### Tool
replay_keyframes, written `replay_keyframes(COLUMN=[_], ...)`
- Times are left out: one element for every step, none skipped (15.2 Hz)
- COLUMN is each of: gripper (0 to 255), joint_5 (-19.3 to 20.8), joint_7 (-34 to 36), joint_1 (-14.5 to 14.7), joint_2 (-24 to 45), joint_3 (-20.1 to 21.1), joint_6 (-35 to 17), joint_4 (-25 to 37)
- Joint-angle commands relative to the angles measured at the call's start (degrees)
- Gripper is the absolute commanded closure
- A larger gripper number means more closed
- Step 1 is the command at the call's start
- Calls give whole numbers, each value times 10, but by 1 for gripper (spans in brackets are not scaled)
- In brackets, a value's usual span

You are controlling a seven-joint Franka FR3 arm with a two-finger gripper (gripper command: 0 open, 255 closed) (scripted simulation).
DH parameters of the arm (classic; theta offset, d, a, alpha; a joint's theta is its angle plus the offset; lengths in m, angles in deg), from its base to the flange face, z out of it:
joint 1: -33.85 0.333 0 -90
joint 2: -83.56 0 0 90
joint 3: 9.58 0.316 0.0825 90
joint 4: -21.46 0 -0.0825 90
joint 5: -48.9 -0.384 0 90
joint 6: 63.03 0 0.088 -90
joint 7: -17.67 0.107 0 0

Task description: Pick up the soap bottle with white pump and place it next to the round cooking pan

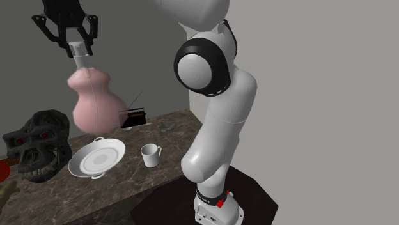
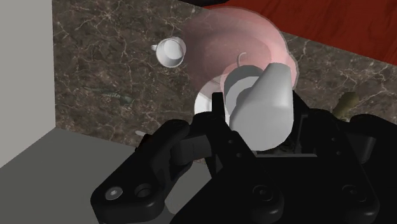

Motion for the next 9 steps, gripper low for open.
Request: replay_keyframes(gripper=[255, 255, 255, 255, 255, 255, 255, 255, 255], joint_5=[-4, -6, -7, -9, -11, -12, -13, -15, -16], joint_7=[-1, -4, -7, -10, -12, -14, -16, -19, -20], joint_1=[1, 1, 1, 1, 1, 1, 1, 2, 2], joint_2=[-14, -22, -29, -37, -44, -51, -57, -63, -69], joint_3=[-1, -3, -5, -6, -8, -9, -10, -11, -12], joint_6=[-19, -29, -38, -47, -56, -65, -74, -82, -91], joint_4=[-31, -48, -65, -82, -97, -113, -128, -143, -157])
